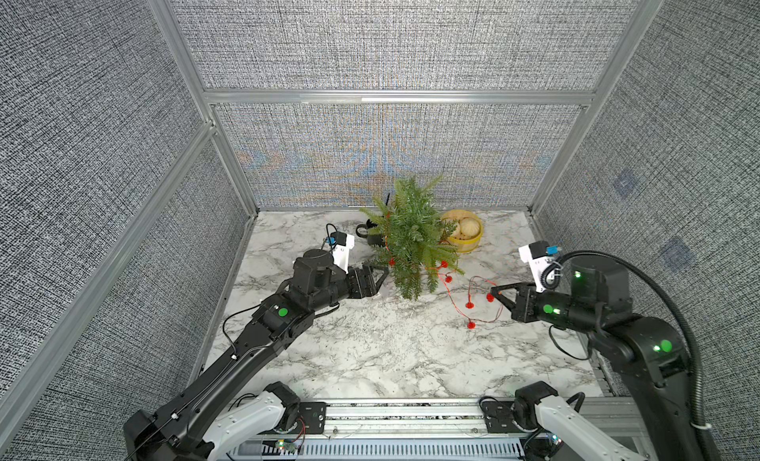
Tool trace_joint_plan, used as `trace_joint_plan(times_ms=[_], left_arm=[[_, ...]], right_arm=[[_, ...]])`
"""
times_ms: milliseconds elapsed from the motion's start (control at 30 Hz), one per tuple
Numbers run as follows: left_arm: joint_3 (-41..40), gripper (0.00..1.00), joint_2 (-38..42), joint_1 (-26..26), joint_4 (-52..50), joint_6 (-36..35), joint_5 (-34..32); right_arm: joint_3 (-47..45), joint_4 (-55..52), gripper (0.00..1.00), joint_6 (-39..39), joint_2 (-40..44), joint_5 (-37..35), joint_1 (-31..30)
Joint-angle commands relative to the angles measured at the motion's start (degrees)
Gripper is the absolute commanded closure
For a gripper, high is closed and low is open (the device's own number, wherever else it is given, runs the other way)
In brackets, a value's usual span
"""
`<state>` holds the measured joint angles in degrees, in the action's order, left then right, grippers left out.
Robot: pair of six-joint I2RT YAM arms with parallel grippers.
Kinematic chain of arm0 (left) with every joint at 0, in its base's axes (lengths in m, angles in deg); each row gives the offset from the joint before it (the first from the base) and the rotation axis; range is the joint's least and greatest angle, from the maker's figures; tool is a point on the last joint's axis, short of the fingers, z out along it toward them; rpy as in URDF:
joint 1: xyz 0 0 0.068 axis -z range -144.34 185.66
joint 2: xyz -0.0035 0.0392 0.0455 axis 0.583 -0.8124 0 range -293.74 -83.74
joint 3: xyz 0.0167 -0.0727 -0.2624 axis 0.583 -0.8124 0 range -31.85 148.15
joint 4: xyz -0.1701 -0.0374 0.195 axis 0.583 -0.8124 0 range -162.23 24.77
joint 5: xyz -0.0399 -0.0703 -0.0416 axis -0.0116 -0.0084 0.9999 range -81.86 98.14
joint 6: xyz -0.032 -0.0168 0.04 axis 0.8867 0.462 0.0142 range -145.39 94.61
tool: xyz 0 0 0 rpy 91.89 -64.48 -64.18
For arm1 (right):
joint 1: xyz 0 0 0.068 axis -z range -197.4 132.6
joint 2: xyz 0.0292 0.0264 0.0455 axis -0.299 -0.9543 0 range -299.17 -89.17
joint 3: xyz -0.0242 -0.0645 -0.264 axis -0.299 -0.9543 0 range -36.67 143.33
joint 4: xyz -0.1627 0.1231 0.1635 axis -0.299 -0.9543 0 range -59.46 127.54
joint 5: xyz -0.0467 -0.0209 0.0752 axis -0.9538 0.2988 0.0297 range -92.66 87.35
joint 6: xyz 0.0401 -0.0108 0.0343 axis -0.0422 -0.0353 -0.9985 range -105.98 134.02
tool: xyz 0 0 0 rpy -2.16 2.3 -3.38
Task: Remove string lights from the small christmas tree
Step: Remove the light string from the Christmas tree.
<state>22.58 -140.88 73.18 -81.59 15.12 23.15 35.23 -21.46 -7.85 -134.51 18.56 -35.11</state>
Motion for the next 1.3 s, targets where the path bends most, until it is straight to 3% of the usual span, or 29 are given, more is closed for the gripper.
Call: trace_joint_plan(times_ms=[0, 500, 633, 733, 900, 1000, 1133, 1267], left_arm=[[0.15, 0.19, -0.81, 0.0, 1.51, -1.55, 0.31], [0.67, 0.19, -3.98, 0.01, 1.78, -3.22, -0.05], [0.34, 0.19, -3.66, 0.01, 1.75, -3.36, -0.57], [0.15, 0.19, -3.82, 0.01, 1.61, -3.33, -1.03], [0.83, 0.19, -4.69, 0.01, 1.19, -3.94, -0.58], [0.77, 0.19, -4.95, 0.01, 1.07, -3.97, -0.71], [0.72, 0.19, -4.8, 0.01, 0.76, -3.94, -1.36], [0.75, 0.19, -4.53, 0.01, 0.45, -4.94, -1.81]], right_arm=[[-4.34, 4.37, 1.0, -0.98, 0.13, -2.64, -0.12], [-23.64, 19.43, 1.0, -2.04, -5.22, -7.65, -0.08], [-25.68, 19.04, 0.76, -0.56, -5.28, -7.42, -0.13], [-27.22, 19.3, 0.63, -0.37, -4.3, -7.63, -0.19], [-28.26, 18.29, 0.56, 0.03, -4.05, -8.23, -0.48], [-29.78, 20.94, 0.53, 1.1, -4.45, -5.04, -2.3], [-32.99, 28.41, 0.48, 2.47, -5.24, -2.51, -7.73], [-38.41, 42.75, 0.41, 2.53, -7.7, 0.15, -10.99]])
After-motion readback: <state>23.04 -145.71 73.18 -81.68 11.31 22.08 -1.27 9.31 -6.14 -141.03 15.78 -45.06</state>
